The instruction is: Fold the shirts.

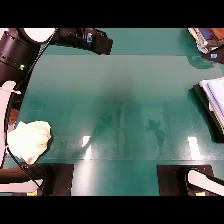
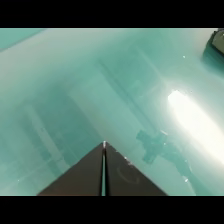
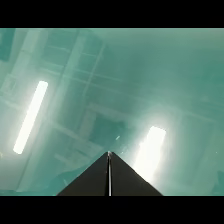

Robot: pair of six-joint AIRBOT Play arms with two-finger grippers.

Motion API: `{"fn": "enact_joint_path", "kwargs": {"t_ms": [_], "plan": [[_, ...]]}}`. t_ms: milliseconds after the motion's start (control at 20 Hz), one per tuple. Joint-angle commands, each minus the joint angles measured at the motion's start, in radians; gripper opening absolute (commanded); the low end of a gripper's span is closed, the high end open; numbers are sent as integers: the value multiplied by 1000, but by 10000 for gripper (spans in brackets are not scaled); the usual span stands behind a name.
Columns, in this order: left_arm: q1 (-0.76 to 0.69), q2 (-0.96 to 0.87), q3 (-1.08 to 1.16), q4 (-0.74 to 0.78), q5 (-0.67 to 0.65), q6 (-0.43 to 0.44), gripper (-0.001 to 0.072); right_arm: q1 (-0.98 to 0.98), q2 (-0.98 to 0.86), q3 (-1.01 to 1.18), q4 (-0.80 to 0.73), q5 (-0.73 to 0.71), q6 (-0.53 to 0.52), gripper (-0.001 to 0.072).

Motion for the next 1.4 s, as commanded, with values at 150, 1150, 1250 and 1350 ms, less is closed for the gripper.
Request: {"fn": "enact_joint_path", "kwargs": {"t_ms": [150,1150,1250,1350], "plan": [[0,0,0,0,6,0,24,-2,0,1,0,2,0,17],[237,279,-109,156,-602,103,24,-1,0,1,1,39,0,17],[319,390,-269,244,-608,53,24,-1,0,1,1,49,0,17],[385,488,-455,320,-607,-5,23,-1,0,1,1,56,0,17]]}}
